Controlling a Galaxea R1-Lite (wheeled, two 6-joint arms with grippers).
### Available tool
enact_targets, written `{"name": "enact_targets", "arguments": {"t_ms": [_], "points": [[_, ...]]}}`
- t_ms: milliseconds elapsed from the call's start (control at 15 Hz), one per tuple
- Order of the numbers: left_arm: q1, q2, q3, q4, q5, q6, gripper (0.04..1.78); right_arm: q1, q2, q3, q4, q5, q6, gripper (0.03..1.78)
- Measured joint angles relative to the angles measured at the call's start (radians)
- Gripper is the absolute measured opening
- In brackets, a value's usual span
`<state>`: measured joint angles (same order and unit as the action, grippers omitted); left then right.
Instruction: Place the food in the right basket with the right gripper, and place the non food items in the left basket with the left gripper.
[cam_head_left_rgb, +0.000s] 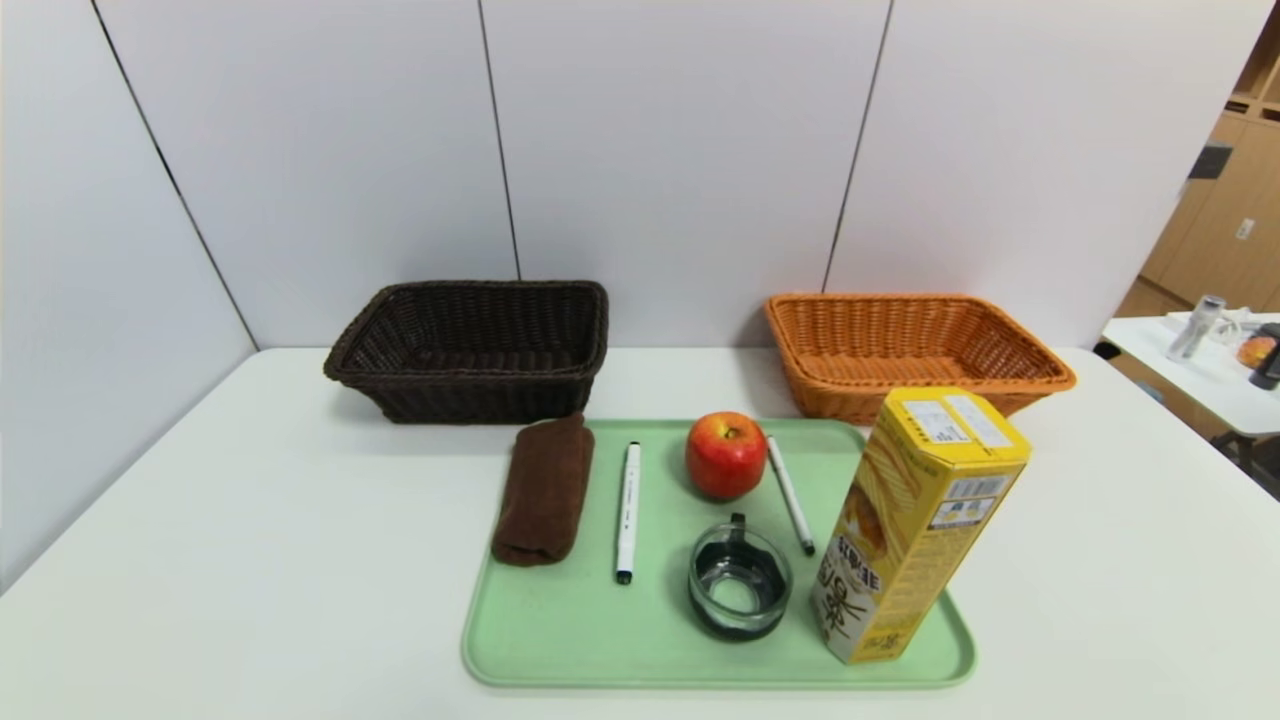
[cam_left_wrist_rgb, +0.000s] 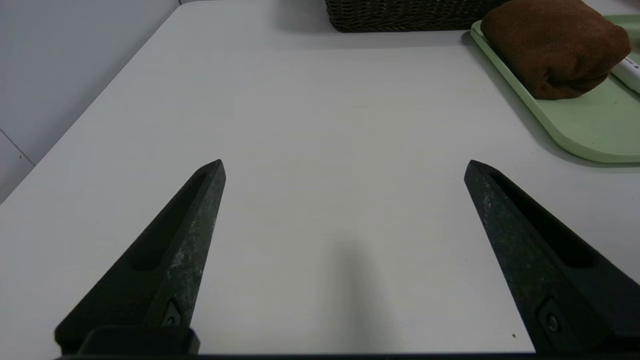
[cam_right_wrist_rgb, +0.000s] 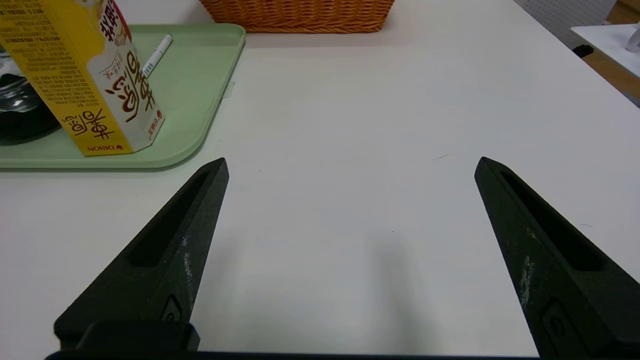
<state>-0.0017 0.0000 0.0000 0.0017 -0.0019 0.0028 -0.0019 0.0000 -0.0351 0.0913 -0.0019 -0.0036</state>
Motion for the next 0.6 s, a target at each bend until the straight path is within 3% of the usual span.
{"name": "enact_targets", "arguments": {"t_ms": [467,600], "points": [[0.0,0.0,0.0,-0.001,0.001,0.008,1.69,0.001,0.0,-0.001,-0.001,0.009,-0.033,1.7],[0.0,0.002,-0.033,-0.011,-0.013,0.027,1.69,0.0,0.002,-0.041,0.002,0.037,-0.046,1.7]]}}
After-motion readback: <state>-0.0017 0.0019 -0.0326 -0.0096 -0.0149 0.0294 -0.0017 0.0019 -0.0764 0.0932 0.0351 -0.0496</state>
